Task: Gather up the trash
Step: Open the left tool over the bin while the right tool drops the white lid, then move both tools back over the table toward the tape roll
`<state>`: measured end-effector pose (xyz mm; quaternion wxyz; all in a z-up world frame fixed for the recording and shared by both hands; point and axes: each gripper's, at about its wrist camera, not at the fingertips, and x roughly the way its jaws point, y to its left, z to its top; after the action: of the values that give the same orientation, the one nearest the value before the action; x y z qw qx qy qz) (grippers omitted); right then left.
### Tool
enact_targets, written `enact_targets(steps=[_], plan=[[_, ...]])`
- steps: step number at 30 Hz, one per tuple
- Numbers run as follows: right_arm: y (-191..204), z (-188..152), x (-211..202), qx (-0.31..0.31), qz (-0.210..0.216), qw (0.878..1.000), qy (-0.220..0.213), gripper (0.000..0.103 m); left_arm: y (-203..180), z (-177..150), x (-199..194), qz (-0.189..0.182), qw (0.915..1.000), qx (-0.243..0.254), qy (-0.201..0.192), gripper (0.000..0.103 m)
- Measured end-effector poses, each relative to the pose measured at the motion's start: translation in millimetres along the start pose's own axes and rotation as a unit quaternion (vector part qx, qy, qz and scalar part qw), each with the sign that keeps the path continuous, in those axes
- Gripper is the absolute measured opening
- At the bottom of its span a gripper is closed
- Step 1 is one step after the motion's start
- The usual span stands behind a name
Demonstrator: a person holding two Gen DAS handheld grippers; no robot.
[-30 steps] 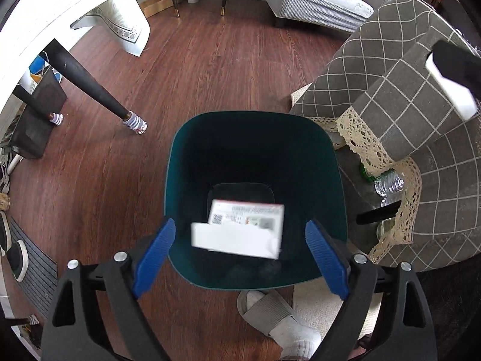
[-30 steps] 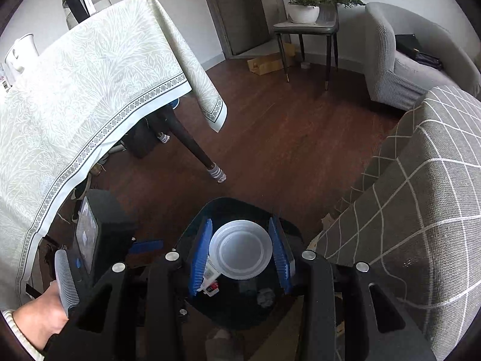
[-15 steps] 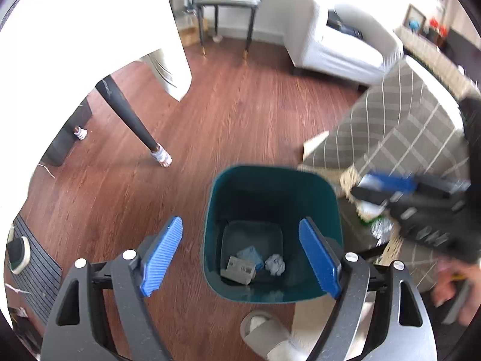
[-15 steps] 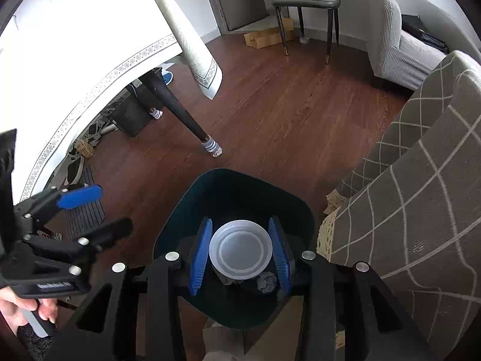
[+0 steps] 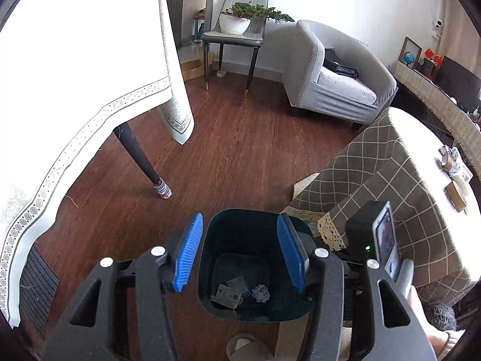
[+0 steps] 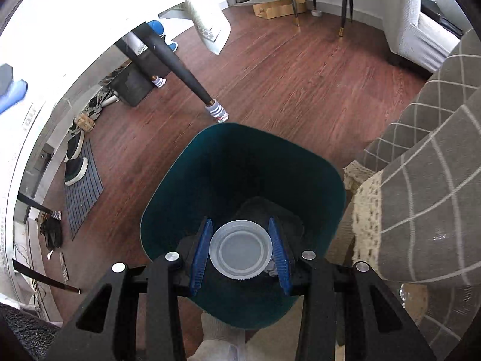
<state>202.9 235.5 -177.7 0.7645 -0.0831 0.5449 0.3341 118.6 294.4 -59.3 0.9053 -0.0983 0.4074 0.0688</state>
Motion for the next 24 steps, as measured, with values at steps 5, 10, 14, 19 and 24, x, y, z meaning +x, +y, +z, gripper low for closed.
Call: enact_targets(steps=[5,10,14,19,24], plan=[[7.6,-5.2,22.9,-0.021,0.027,0.999,0.039,0.058,-9.9,7.2,-1.4,-0.003,1.0,0.002,0.003,0.042],[21.8,-8.0,23.4,-0.057,0.016,0.998,0.038,0.067,-19.6,16.3,-18.1,-0.02,0.9994,0.002,-0.028,0.042],[16.2,-8.5,7.3,-0.065,0.022,0.997,0.025,0.067,-28.9,25.7,-34.1,-0.032,0.9978,-0.001,-0.058,0.042],[7.8,-8.9,-18.2,-0.063,0.028,0.998,0.001,0.067,-42.4,37.2,-49.0,-0.044,0.9954,-0.006,-0.085,0.042],[6.4,-3.4,-50.2,-0.068,0.039,0.997,-0.026,0.067,-55.4,45.9,-61.1,-0.05,0.9932,-0.005,-0.105,0.042]])
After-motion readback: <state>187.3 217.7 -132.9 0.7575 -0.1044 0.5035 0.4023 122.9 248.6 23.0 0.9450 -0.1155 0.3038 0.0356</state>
